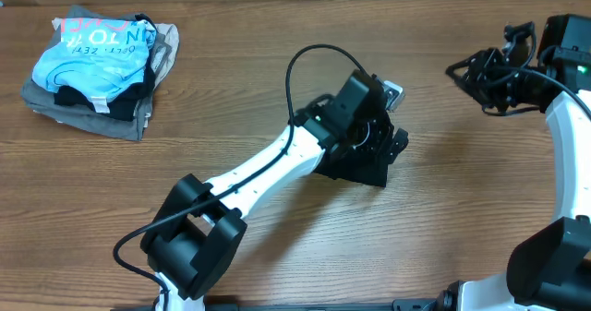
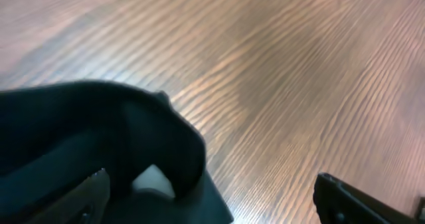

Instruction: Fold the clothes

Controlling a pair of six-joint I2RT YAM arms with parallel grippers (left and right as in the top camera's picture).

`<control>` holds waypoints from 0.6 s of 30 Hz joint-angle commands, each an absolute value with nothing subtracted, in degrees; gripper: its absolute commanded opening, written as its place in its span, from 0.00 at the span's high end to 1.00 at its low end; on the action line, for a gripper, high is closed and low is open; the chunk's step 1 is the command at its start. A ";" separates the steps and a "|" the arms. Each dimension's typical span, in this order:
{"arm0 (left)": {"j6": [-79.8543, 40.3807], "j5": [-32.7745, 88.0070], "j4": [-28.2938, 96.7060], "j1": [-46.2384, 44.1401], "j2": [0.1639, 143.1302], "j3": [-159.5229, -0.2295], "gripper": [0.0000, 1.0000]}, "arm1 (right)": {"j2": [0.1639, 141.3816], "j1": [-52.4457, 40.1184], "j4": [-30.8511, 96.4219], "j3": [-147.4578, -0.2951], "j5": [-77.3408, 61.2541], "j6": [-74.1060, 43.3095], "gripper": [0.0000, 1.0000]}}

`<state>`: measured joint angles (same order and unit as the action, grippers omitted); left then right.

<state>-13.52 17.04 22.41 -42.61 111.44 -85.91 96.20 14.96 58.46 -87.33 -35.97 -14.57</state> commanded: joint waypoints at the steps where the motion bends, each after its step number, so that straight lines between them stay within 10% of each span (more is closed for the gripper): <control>1: -12.86 17.45 29.45 -37.41 104.57 -97.67 0.00 | 96.55 14.17 60.51 -87.33 -35.68 -9.69 0.54; 18: -6.81 13.45 63.18 -12.62 95.29 -117.10 0.00 | 98.24 -14.52 56.40 -82.85 -16.93 -1.85 0.40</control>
